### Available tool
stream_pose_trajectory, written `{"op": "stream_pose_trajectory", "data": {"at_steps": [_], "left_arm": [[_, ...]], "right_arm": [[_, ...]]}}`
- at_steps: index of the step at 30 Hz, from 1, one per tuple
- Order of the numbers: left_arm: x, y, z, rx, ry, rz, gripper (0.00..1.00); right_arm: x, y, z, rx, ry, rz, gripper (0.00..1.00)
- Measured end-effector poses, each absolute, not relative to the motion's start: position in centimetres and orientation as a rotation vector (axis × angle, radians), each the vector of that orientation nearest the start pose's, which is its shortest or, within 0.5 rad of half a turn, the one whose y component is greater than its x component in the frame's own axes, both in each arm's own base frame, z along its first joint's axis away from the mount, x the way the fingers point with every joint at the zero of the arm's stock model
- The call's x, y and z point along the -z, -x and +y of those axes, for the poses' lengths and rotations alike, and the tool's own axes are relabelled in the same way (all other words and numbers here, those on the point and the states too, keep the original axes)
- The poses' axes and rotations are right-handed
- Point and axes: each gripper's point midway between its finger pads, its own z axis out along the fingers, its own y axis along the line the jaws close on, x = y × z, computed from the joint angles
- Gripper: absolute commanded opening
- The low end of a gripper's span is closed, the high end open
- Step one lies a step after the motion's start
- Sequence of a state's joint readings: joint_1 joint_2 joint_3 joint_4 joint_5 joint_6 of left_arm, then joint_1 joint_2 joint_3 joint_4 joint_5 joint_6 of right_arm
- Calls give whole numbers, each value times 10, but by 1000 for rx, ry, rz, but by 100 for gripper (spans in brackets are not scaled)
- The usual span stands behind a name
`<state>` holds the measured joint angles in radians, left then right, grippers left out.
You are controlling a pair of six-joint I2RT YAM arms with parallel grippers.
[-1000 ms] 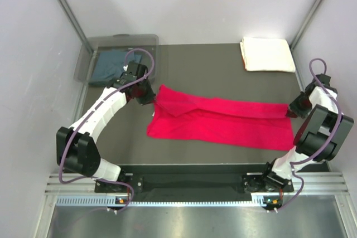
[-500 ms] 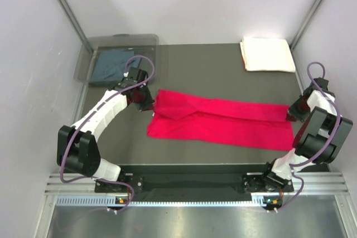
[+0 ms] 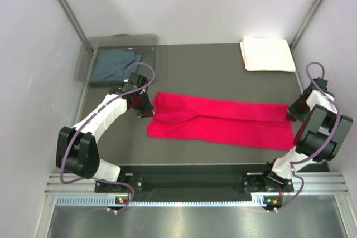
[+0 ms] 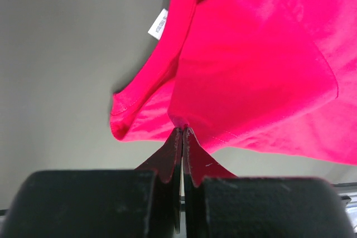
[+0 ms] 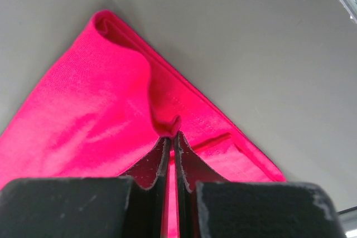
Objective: Fold and stack the t-shirts
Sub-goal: Fold the tshirt
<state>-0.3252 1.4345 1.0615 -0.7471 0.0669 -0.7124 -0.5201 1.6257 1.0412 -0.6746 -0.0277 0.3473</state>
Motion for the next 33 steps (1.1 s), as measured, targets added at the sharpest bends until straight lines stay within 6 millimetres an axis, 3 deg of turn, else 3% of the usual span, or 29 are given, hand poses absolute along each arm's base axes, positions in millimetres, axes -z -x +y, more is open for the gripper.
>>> {"op": "stream_pose_trajectory", "data": {"at_steps": [5, 6, 8, 9, 10, 13, 17, 20, 22, 24, 28, 33], "left_arm": [[-99, -277, -138, 406, 509, 2734, 0], [-97, -274, -138, 413, 504, 2743, 4], [-97, -268, -140, 436, 487, 2756, 25], [-99, -265, -139, 437, 471, 2757, 38], [-103, -260, -137, 433, 452, 2756, 58], [-128, -254, -128, 432, 409, 2679, 78], [-169, -264, -124, 470, 345, 2514, 81], [-176, -294, -131, 480, 289, 2456, 81], [-163, -319, -138, 462, 247, 2462, 80], [-136, -339, -143, 431, 210, 2513, 76], [-87, -355, -145, 372, 156, 2604, 68], [-71, -370, -146, 344, 132, 2598, 64]], "right_arm": [[-38, -277, -140, 18, -1184, 2585, 3], [-37, -276, -141, 33, -1188, 2589, 5], [-36, -273, -144, 61, -1195, 2594, 14], [-36, -272, -145, 78, -1201, 2593, 30], [-37, -271, -148, 98, -1211, 2586, 38], [-46, -272, -152, 128, -1207, 2553, 59], [-79, -290, -157, 112, -1149, 2448, 68], [-100, -318, -161, 70, -1070, 2374, 73], [-107, -335, -159, 38, -1021, 2343, 75], [-108, -346, -155, 1, -982, 2333, 77], [-99, -354, -148, -56, -927, 2362, 78], [-83, -355, -146, -66, -876, 2419, 79]]}}
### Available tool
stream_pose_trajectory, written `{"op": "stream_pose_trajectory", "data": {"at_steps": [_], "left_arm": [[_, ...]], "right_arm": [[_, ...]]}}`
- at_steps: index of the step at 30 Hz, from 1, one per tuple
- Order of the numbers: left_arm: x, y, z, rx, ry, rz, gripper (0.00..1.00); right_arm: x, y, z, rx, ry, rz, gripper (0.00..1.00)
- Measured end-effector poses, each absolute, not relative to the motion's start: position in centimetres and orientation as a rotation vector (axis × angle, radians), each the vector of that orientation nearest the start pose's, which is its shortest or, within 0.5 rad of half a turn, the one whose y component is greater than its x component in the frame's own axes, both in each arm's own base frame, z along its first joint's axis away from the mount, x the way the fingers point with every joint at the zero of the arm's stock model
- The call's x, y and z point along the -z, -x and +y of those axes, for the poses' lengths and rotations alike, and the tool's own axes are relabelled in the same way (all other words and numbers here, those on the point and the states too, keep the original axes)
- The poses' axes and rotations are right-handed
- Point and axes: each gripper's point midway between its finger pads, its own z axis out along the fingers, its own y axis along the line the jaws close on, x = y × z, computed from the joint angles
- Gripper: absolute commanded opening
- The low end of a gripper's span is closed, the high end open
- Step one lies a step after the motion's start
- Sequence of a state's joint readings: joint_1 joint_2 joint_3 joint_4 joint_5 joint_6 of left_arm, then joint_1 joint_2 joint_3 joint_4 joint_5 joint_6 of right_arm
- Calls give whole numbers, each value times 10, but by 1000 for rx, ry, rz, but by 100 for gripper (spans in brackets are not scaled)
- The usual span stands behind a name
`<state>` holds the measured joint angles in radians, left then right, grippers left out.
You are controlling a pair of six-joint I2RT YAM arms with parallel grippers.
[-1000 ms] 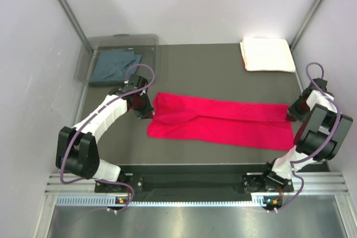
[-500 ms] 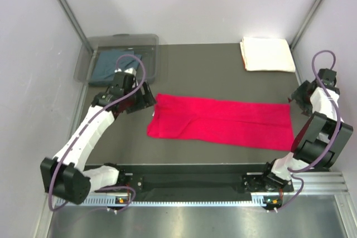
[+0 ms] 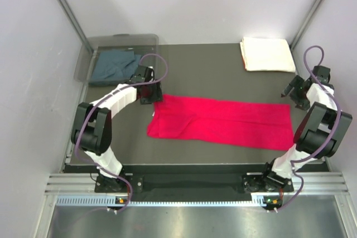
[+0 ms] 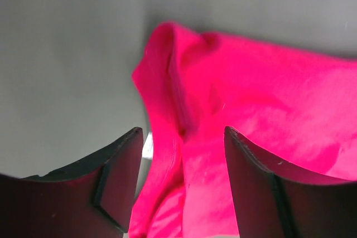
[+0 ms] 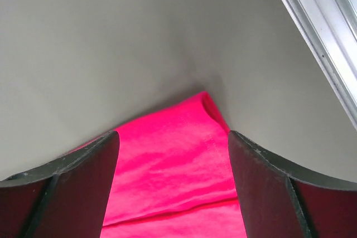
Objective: Fold and stack the t-shirts
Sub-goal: Fold the tshirt
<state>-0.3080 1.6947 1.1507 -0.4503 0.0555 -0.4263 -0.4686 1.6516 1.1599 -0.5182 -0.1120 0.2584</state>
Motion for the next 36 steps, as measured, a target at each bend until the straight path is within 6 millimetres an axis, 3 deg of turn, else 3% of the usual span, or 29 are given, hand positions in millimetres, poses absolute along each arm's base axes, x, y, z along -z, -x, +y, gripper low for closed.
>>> {"op": "stream_pose_trajectory", "data": {"at_steps": [4, 10, 15, 24, 30, 36], "left_arm": [[-70, -386, -148, 337, 122, 2564, 60], [-52, -394, -151, 328, 111, 2578, 53], [-47, -397, -151, 327, 108, 2577, 52], [-55, -422, -155, 317, 123, 2532, 52], [-55, -438, -155, 286, 148, 2510, 28], [-50, -443, -152, 256, 156, 2512, 17]], "right_arm": [[-69, -354, -147, -58, -832, 2469, 75], [-52, -356, -153, -34, -783, 2535, 64], [-46, -354, -155, -16, -754, 2562, 64], [-35, -347, -165, 18, -764, 2593, 65], [-27, -348, -167, 14, -767, 2616, 63], [-27, -349, -169, 14, -771, 2619, 59]]}}
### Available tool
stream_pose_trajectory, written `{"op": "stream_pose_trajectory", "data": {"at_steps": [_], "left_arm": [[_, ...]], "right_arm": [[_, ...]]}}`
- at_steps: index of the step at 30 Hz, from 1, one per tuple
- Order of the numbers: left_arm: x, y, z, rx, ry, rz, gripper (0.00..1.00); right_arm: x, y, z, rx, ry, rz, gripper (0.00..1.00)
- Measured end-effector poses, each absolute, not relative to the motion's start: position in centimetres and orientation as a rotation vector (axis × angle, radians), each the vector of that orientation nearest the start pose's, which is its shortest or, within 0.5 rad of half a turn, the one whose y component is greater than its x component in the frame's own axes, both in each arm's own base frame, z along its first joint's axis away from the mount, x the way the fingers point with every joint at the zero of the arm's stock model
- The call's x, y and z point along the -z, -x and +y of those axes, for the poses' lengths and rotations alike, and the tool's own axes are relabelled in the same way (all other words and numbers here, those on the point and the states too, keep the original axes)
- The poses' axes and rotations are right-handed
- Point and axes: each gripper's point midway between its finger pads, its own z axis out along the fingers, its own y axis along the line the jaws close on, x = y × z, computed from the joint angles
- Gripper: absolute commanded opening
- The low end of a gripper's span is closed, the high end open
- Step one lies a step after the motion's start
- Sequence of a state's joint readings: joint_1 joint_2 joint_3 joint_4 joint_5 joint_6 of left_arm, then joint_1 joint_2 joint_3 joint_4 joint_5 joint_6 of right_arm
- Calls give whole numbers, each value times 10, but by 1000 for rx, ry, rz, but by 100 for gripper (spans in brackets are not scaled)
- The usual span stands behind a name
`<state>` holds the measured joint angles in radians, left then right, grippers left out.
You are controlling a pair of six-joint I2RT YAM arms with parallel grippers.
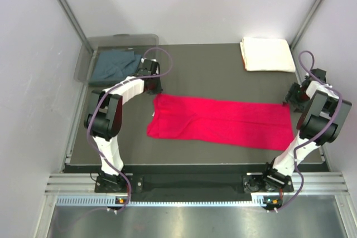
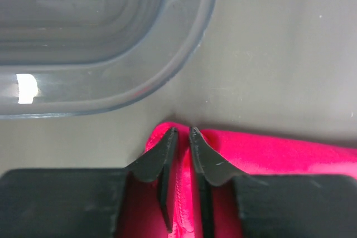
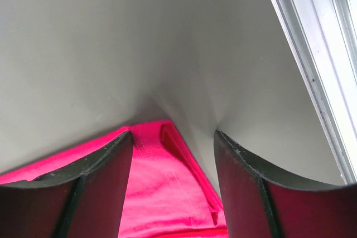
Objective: Fold and stack the t-shirts
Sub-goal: Fold the tshirt
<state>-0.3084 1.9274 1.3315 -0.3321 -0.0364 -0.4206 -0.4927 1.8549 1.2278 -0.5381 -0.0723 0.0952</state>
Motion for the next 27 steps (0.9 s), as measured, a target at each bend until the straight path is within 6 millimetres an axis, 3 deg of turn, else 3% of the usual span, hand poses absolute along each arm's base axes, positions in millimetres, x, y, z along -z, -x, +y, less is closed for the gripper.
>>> {"op": "stream_pose_trajectory", "data": {"at_steps": [7, 10, 16, 23, 25, 26, 27], "left_arm": [[-50, -446, -151, 243, 163, 2507, 1], [-50, -447, -149, 228, 169, 2501, 0], [-53, -455, -141, 173, 210, 2463, 0], [-40, -459, -133, 149, 303, 2394, 0], [-38, -459, -132, 147, 315, 2386, 10], [-39, -461, -132, 145, 315, 2379, 25], [-40, -463, -132, 142, 320, 2368, 34]], "right_arm": [[-25, -354, -169, -2, -767, 2621, 50], [-25, -355, -168, -16, -764, 2620, 40], [-22, -359, -164, -52, -793, 2610, 0], [-22, -358, -167, -20, -861, 2582, 0], [-22, -358, -168, -18, -870, 2577, 0], [-22, -358, -168, -18, -872, 2576, 1], [-22, -358, -168, -18, -873, 2576, 3]]}}
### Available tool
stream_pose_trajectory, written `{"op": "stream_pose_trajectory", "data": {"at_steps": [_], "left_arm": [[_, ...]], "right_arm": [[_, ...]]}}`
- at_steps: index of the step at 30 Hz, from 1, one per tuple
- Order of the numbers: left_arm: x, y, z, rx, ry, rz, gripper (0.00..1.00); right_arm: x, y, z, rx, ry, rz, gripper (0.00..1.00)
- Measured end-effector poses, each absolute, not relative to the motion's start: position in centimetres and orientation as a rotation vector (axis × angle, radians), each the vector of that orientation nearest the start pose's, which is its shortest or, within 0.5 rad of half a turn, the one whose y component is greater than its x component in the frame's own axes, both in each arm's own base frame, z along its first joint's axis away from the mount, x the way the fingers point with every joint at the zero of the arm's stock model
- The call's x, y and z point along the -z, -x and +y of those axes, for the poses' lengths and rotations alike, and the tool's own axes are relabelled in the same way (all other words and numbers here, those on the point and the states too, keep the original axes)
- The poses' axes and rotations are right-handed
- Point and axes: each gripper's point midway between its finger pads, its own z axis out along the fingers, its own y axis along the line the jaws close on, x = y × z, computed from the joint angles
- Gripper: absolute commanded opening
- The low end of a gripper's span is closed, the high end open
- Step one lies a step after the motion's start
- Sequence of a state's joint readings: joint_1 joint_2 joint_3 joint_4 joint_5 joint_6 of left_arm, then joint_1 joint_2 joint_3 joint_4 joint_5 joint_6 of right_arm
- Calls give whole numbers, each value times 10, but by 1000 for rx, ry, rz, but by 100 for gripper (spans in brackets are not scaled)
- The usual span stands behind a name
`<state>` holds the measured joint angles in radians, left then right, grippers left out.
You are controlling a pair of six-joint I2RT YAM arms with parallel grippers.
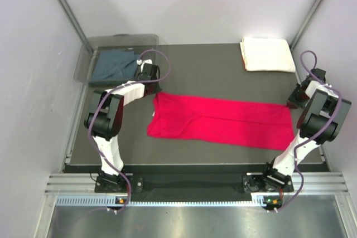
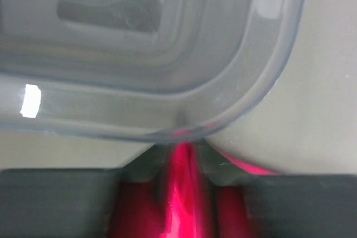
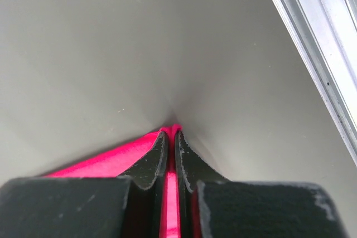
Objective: Fold and stack the t-shirts
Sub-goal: Fold the tshirt
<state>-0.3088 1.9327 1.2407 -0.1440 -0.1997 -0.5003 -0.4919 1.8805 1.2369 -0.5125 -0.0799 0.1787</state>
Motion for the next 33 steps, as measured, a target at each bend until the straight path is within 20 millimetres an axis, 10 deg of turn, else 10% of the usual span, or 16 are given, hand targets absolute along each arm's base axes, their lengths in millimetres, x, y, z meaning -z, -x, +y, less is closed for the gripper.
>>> {"op": "stream_pose_trajectory", "data": {"at_steps": [5, 15, 19, 27, 33], "left_arm": [[-51, -464, -124, 94, 294, 2344, 60], [-173, -419, -140, 319, 195, 2218, 48], [-179, -387, -165, 498, 113, 2238, 45], [-119, -380, -195, 644, 79, 2427, 40], [-61, -381, -190, 562, 98, 2567, 40]], "right_arm": [[-24, -355, -172, 33, -903, 2582, 36], [-64, -346, -176, 301, -914, 2576, 67], [-90, -363, -147, 302, -805, 2543, 68], [-126, -396, 10, -101, -371, 2514, 62], [-114, -339, 141, -602, -93, 2594, 54]]}}
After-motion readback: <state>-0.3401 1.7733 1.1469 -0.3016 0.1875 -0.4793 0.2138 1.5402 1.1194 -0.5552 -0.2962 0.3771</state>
